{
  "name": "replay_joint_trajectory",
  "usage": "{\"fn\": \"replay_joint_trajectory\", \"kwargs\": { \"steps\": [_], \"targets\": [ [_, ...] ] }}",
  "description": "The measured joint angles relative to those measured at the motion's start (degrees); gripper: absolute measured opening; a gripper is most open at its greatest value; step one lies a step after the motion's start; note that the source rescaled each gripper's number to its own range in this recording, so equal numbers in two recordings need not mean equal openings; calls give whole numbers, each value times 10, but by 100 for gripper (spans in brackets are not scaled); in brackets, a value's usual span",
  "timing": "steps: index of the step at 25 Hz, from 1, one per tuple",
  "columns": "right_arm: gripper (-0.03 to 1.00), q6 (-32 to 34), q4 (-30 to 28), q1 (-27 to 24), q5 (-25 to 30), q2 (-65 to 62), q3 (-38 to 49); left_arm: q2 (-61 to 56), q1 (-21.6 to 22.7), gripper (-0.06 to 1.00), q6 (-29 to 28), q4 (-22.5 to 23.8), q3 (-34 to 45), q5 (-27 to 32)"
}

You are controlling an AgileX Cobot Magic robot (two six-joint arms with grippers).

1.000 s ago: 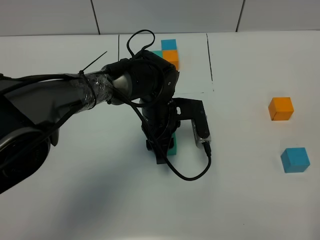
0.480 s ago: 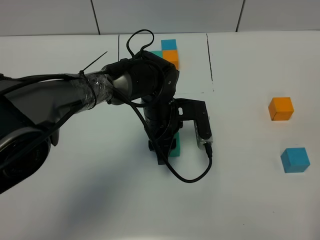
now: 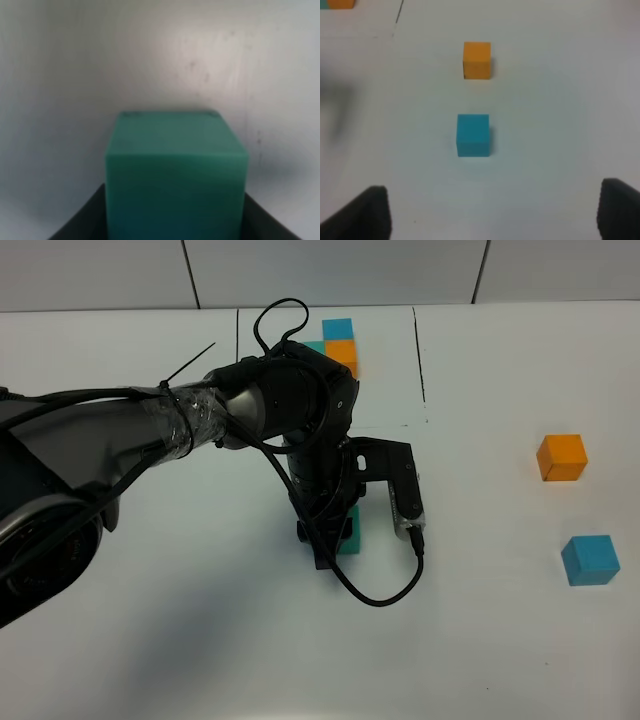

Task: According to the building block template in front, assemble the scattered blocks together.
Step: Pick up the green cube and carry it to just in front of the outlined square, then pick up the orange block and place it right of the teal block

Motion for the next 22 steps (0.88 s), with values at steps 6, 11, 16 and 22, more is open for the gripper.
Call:
{"fn": "replay_joint_trajectory", "kwargs": {
  "steps": [6, 11, 16, 22],
  "targets": [
    [71, 0, 0, 0, 0, 0, 0, 0, 0, 3, 0, 0, 0, 0],
    [71, 0, 0, 0, 0, 0, 0, 9, -1, 52, -4, -7, 0, 5],
    [71, 0, 0, 0, 0, 0, 0, 1, -1, 96, -8, -8, 0, 16],
    [71, 0, 0, 0, 0, 0, 0, -72, -2, 100, -11, -8, 0, 26]
  ]
}}
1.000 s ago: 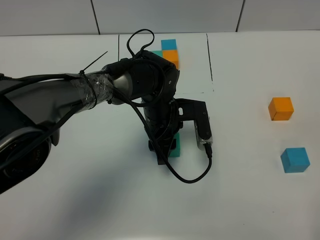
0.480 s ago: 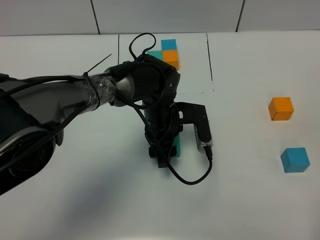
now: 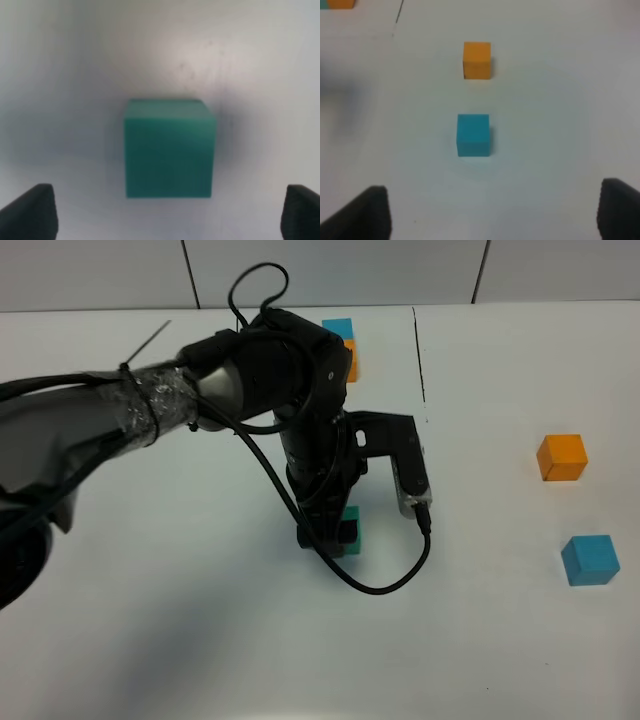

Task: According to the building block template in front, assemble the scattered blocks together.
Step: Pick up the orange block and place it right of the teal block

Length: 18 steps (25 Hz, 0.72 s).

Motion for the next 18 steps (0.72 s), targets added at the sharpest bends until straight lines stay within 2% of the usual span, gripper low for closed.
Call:
{"fn": "replay_joint_trajectory", "kwargs": {
  "steps": [3, 8, 14, 18],
  "targets": [
    [71, 0, 0, 0, 0, 0, 0, -40, 3, 100, -16, 9, 0, 4],
    [71, 0, 0, 0, 0, 0, 0, -82, 45, 99, -98, 47, 0, 8],
    [71, 0, 0, 0, 0, 0, 0, -113, 147, 98, -189, 78, 0, 21],
    [71, 0, 0, 0, 0, 0, 0, -142, 216, 98, -218, 82, 5, 21]
  ]
}}
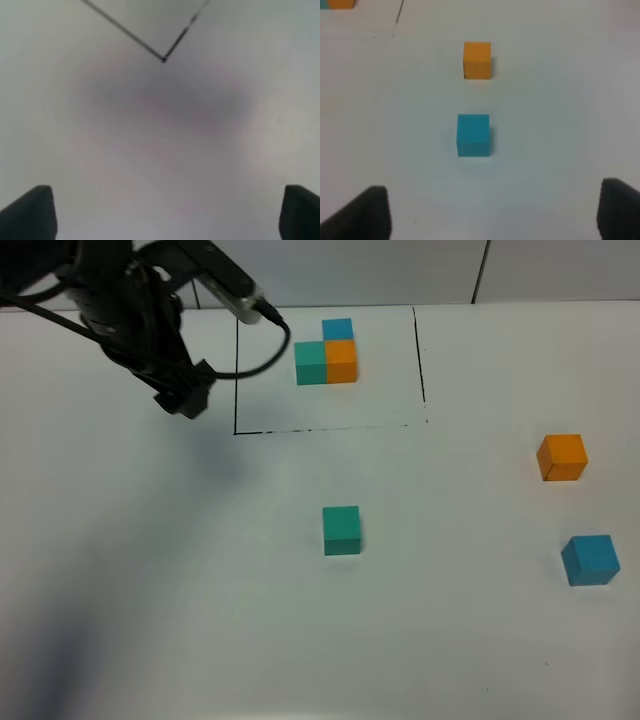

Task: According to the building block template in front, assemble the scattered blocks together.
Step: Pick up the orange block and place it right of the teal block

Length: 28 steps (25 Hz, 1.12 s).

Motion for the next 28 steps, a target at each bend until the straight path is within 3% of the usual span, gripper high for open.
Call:
{"fn": "replay_joint_trajectory", "kwargs": {
  "steps": [6, 10, 15, 19, 28],
  "targets": [
    [71, 0, 0, 0, 0, 0, 0, -77, 105, 97, -48, -17, 57, -32],
    [71, 0, 0, 0, 0, 0, 0, -158, 150, 95, -77, -18, 130, -81],
    [71, 0, 0, 0, 0, 0, 0, -268, 157, 95, -114, -27, 209, -107],
    [71, 0, 0, 0, 0, 0, 0, -343, 157, 95, -174, -26, 253, -78],
    [71, 0, 2, 0, 0, 0, 0, -545, 153, 92, -220, -24, 363, -60]
  ]
}}
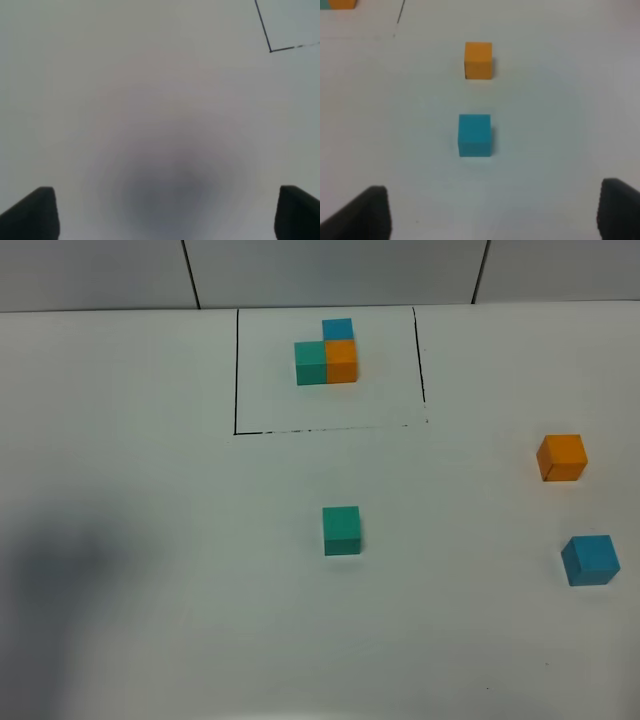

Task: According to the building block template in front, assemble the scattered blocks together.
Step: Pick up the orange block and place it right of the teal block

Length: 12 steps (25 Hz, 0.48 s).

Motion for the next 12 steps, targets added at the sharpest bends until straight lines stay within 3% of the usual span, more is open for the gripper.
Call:
{"fn": "replay_joint_trajectory", "kwargs": {
  "steps": [12],
  "targets": [
    [71, 0, 2, 0, 0, 0, 0, -255, 0, 88, -20, -20, 166, -63]
  ]
}}
